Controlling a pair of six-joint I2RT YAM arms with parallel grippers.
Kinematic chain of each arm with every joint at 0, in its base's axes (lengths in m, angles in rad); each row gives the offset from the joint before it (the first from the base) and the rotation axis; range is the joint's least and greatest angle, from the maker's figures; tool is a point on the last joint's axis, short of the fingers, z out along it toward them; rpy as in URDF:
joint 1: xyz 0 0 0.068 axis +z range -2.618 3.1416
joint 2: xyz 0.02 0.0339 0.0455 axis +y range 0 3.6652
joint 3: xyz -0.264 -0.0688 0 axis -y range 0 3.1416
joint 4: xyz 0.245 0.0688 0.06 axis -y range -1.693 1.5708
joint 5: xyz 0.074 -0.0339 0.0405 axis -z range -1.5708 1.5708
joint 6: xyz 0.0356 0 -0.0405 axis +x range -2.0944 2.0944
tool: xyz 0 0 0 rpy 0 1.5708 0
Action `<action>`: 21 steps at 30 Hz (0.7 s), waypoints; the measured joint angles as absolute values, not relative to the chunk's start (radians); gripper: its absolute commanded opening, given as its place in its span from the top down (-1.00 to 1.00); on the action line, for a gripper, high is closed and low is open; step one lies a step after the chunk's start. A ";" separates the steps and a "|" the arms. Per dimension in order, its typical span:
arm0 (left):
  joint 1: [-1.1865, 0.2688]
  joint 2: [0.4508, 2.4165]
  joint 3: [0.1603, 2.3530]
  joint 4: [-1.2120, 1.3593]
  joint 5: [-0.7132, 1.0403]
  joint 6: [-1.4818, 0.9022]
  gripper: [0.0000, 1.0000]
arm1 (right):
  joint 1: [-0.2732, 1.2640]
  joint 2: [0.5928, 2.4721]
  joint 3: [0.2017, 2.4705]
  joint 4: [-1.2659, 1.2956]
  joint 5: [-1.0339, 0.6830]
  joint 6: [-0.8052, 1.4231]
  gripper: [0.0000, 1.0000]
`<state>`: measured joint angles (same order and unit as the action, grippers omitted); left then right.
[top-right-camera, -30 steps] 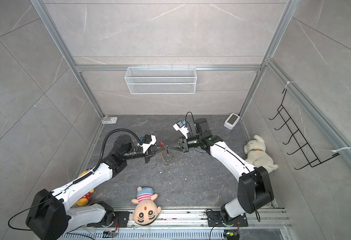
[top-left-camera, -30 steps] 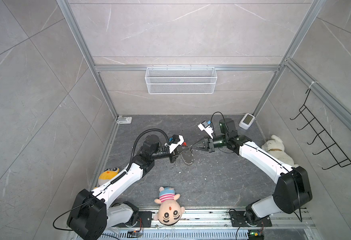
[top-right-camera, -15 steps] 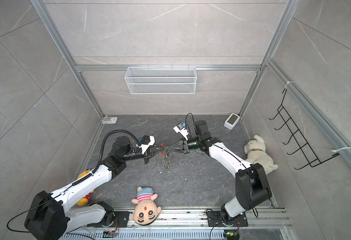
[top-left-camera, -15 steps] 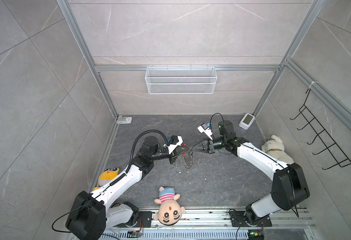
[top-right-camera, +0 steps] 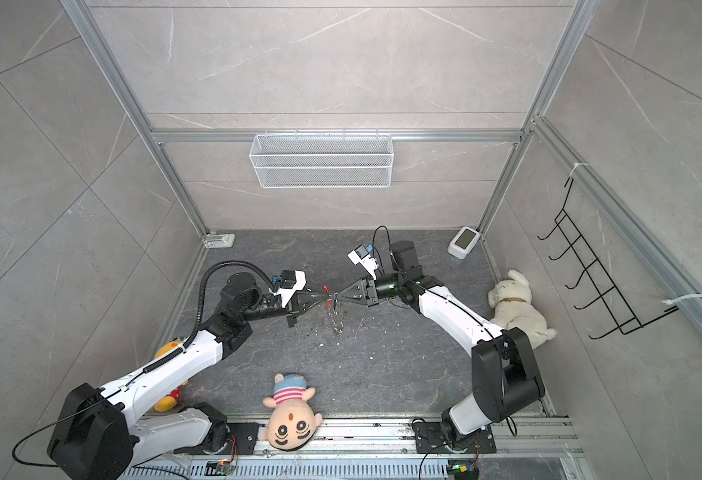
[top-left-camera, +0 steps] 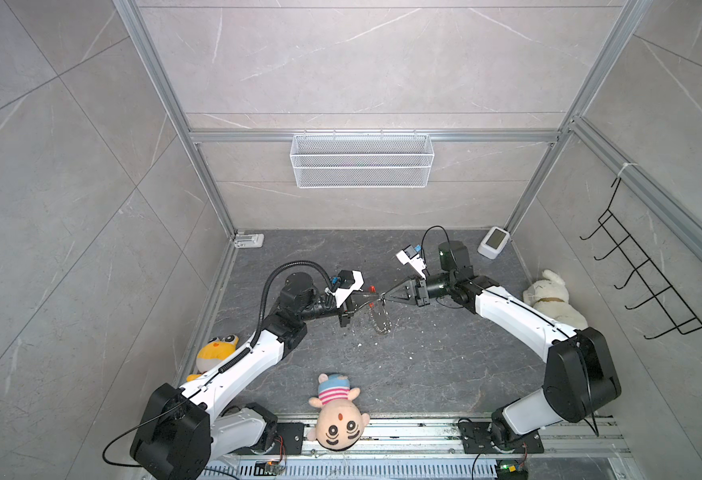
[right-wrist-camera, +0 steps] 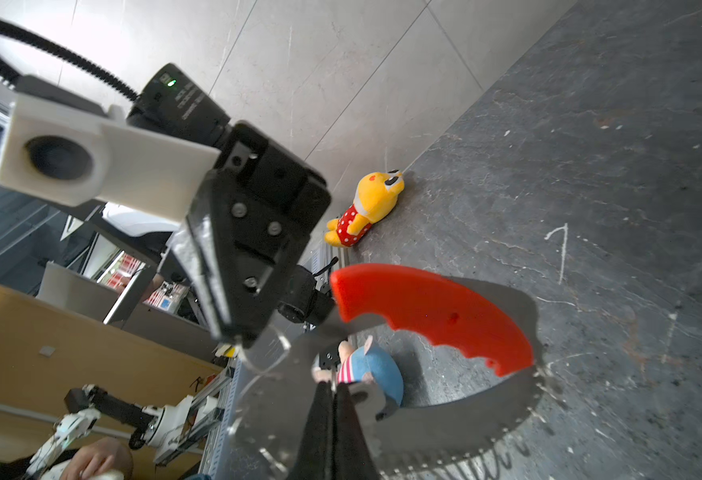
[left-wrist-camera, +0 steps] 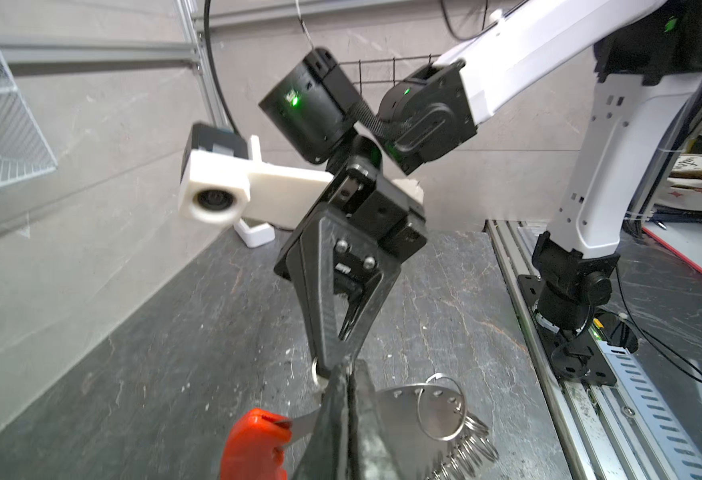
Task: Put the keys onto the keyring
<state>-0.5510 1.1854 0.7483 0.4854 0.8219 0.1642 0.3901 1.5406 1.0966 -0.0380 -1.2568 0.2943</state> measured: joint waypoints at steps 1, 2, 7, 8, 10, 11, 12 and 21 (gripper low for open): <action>-0.551 1.185 0.748 0.501 0.826 0.160 1.00 | 0.390 1.539 1.097 -0.036 -1.243 0.303 1.00; -0.551 1.186 0.748 0.510 0.828 0.158 1.00 | 0.391 1.534 1.097 -0.035 -1.232 0.308 1.00; -0.551 1.191 0.747 0.533 0.839 0.150 1.00 | 0.392 1.448 1.097 -0.067 -1.114 0.310 1.00; -0.551 1.192 0.744 0.538 0.839 0.148 1.00 | 0.392 1.421 1.097 -0.088 -1.070 0.295 1.00; -0.551 1.193 0.739 0.541 0.839 0.140 1.00 | 0.392 1.378 1.097 -0.131 -0.987 0.268 1.00; -0.551 1.195 0.738 0.545 0.839 0.136 1.00 | 0.392 1.364 1.097 -0.155 -0.942 0.255 1.00; -0.551 1.196 0.738 0.547 0.839 0.131 1.00 | 0.391 1.353 1.095 -0.180 -0.893 0.242 1.00; -0.551 1.198 0.738 0.556 0.841 0.103 1.00 | 0.385 1.427 0.947 -0.409 -0.524 0.224 1.00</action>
<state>-0.5510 1.1976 0.7380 0.5556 0.8406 0.1032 0.3855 1.4269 0.9470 -0.4088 -0.5236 0.2237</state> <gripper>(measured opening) 0.047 0.047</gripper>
